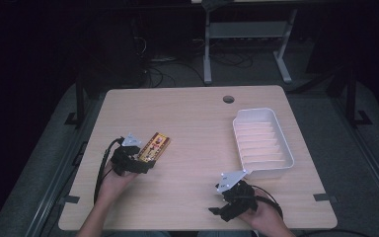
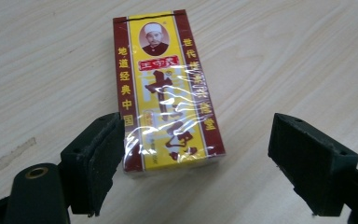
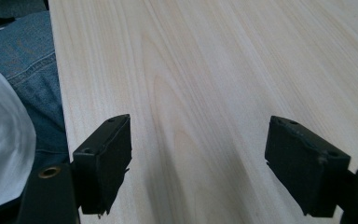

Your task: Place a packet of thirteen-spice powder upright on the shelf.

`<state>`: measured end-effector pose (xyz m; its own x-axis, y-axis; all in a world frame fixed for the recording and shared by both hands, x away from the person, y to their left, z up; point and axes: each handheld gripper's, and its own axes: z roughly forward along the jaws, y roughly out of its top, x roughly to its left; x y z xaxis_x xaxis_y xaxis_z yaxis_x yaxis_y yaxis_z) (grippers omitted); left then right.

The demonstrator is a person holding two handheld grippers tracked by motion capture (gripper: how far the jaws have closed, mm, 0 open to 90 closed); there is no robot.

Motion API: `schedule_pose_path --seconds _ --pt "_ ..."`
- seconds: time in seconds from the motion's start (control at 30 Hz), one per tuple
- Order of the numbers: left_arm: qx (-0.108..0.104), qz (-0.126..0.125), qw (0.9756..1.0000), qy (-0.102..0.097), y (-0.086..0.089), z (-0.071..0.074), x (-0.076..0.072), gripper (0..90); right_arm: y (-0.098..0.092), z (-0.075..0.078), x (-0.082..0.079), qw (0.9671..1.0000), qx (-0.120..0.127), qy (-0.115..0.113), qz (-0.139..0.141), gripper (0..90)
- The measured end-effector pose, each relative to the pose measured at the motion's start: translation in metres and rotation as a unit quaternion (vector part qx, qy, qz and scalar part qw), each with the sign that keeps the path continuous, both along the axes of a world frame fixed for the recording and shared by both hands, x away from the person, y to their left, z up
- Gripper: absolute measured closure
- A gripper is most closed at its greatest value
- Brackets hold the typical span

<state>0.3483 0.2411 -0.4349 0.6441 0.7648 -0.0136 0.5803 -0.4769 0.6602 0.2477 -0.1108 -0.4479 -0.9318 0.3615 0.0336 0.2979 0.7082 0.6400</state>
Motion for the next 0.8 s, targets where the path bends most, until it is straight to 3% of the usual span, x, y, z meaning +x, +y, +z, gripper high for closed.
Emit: schedule_pose_path --seconds 0.23,0.33,0.57,0.8 --pt "0.007 0.017 0.9998 0.010 -0.001 -0.007 0.011 19.1 0.000 0.000 0.000 1.0000 0.001 -0.001 0.001 21.8" --pt "0.010 0.020 0.9995 0.022 0.000 -0.012 0.015 19.2 0.000 0.000 0.000 1.0000 0.002 -0.001 0.000 21.7" --pt "0.012 0.021 0.9995 0.022 -0.003 -0.015 0.017 22.8 0.000 0.001 0.000 1.0000 0.003 -0.004 0.002 21.7" --pt "0.035 0.019 0.9989 0.024 -0.008 -0.020 0.018 25.4 0.000 0.001 0.000 1.0000 0.004 -0.004 0.001 21.7"
